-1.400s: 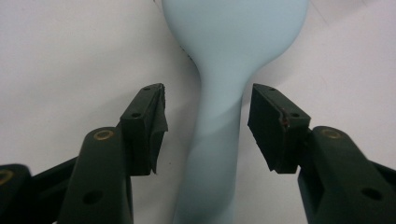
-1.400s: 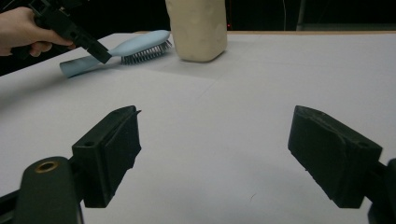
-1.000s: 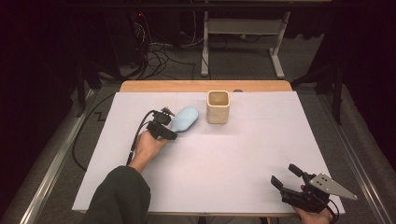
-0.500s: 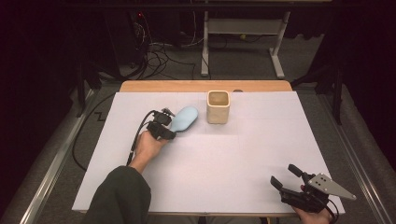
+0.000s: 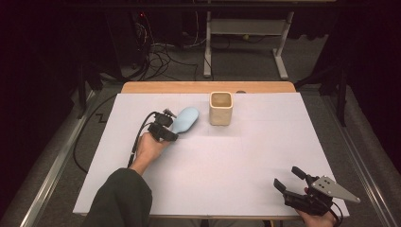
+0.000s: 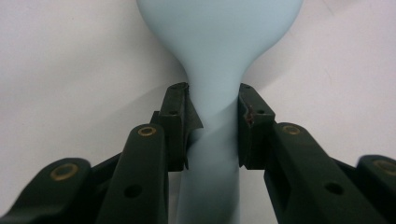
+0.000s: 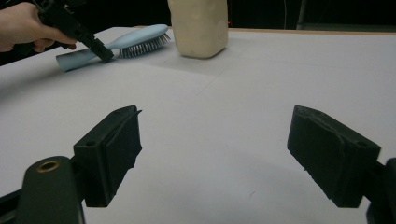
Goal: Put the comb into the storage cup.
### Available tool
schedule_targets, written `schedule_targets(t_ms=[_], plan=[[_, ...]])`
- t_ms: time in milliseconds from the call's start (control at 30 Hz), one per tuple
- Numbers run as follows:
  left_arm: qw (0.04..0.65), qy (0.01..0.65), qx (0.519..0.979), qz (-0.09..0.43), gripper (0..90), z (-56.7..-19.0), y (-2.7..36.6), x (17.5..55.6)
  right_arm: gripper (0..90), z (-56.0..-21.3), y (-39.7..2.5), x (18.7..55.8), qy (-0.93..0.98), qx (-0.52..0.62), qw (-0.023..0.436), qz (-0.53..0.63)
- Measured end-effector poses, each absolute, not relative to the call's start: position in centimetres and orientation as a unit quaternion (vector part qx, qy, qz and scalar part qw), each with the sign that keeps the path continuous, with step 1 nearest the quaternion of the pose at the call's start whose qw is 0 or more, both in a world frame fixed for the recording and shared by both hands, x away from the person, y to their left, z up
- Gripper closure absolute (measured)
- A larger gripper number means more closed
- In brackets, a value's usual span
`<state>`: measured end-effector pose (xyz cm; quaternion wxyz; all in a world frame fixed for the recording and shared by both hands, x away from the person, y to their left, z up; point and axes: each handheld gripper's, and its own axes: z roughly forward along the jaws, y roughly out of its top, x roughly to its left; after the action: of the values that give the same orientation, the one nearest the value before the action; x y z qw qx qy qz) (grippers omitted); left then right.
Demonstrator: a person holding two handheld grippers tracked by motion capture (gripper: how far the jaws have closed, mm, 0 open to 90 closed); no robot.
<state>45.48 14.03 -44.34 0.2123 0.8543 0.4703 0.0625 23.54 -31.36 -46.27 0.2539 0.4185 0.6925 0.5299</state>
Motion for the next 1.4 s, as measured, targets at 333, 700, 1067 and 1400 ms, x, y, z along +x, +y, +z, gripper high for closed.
schedule_targets(t_ms=[333, 700, 1067, 1400], plan=[[0.238, 0.472, 0.846, 0.065, 69.0, -43.5, 14.6, 45.1, 18.1, -46.2, -31.4, 23.5, 0.692, 0.418, 0.252, 0.532], [0.255, 0.467, 0.844, 0.064, 69.1, -42.7, 15.2, 44.6, 18.1, -46.2, -31.4, 23.5, 0.692, 0.418, 0.252, 0.533], [0.26, 0.455, 0.849, 0.073, 69.2, -41.8, 15.5, 43.7, 18.1, -46.2, -31.4, 23.5, 0.691, 0.417, 0.252, 0.533], [0.275, 0.434, 0.855, 0.072, 69.1, -41.0, 15.3, 42.5, 18.1, -46.2, -31.3, 23.4, 0.692, 0.415, 0.252, 0.535]])
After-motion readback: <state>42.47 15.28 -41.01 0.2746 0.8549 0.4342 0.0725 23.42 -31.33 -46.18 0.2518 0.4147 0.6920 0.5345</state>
